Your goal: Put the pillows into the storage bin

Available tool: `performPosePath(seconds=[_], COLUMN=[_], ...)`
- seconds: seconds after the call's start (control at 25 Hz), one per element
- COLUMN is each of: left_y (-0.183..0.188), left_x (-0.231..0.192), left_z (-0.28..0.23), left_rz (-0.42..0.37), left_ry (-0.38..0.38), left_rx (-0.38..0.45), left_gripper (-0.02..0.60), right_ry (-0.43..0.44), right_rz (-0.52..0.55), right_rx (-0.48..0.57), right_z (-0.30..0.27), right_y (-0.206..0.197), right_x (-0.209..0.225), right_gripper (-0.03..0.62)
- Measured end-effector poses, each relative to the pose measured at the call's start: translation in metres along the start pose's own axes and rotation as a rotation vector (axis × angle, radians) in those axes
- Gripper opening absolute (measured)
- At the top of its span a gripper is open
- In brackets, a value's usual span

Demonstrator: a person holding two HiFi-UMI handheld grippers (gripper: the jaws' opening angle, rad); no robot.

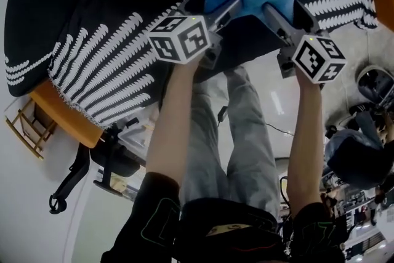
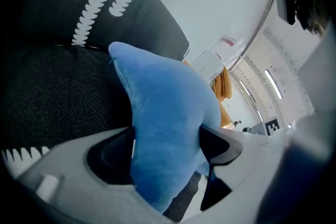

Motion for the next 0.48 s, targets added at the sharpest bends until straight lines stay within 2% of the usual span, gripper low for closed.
performPosePath(seconds=[0.16,0.32,0.48], left_y=[-0.002,-0.014,-0.017], left_x=[0.003,0.003,-0.008], left_z=[0.016,0.044,0.059], left_rz=[0.019,0.070,0.085], left_ry=[0.005,0.040,0.095], left_rx=[0.036,0.060,0.128], left_gripper=[0.360,0.353,0.351], right_ry=[-0.012,0.008,0.048], right_rz=[0.051,0.081,0.107], right_rx=[-0.006,-0.051,-0.060], right_z=[0.005,0.013,0.001], right_y=[0.003,-0.004,-0.009], right_x=[-0.015,-0.037,-0.048], right_gripper=[0.327,0.297,0.288])
Point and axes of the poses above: the fingertips, and each gripper's own axes: z backward along the fingers, x to its right, y out of its top, the point moved 1 cm from there along z, backward along the fingers, and after that the axes turned 6 degrees about z, right-handed, at the moved point
